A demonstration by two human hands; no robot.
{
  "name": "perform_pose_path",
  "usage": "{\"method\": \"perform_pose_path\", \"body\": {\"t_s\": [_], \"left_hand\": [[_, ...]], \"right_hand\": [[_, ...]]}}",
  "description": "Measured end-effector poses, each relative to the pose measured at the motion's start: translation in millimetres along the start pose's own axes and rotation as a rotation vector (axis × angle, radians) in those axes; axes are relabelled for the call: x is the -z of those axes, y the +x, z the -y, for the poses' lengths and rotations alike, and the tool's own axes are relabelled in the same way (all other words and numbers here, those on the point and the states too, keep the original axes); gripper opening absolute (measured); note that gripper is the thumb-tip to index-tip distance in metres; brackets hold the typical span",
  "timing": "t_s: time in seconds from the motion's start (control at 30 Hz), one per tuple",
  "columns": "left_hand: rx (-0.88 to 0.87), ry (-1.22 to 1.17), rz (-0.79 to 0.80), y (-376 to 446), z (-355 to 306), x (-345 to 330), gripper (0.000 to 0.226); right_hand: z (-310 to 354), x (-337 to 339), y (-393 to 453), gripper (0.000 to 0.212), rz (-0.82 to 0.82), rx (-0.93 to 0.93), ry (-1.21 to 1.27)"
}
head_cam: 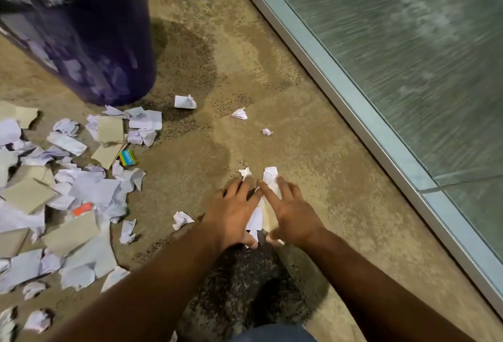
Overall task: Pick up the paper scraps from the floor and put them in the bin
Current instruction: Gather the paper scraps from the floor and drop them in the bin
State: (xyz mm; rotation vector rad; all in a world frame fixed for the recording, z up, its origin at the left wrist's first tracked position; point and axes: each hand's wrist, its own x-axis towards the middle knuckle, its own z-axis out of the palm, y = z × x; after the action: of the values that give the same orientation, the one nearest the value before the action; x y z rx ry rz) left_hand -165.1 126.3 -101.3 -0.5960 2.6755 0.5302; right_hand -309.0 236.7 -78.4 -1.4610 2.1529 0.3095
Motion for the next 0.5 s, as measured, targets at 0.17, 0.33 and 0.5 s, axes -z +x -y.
{"method": "perform_pose_path", "body": {"t_s": [0.17, 0.33, 0.5], "left_hand": [[-0.031, 0.023, -0.109, -4.3, -13.1, -2.4, 0.093], [-0.052, -0.069, -0.164, -14.0, -16.7, -16.8, 0.068], [-0.053, -0.208, -0.189, -18.0, -12.9, -27.6, 0.049]], "right_hand": [[0.8, -10.6, -2.9, 0.106, -0.136, 0.051, 0.059], [5.9, -18.9, -9.2, 0.08, -0.217, 0.102, 0.199], [14.1, -22.8, -11.5, 0.069, -0.243, 0.133, 0.289]]}}
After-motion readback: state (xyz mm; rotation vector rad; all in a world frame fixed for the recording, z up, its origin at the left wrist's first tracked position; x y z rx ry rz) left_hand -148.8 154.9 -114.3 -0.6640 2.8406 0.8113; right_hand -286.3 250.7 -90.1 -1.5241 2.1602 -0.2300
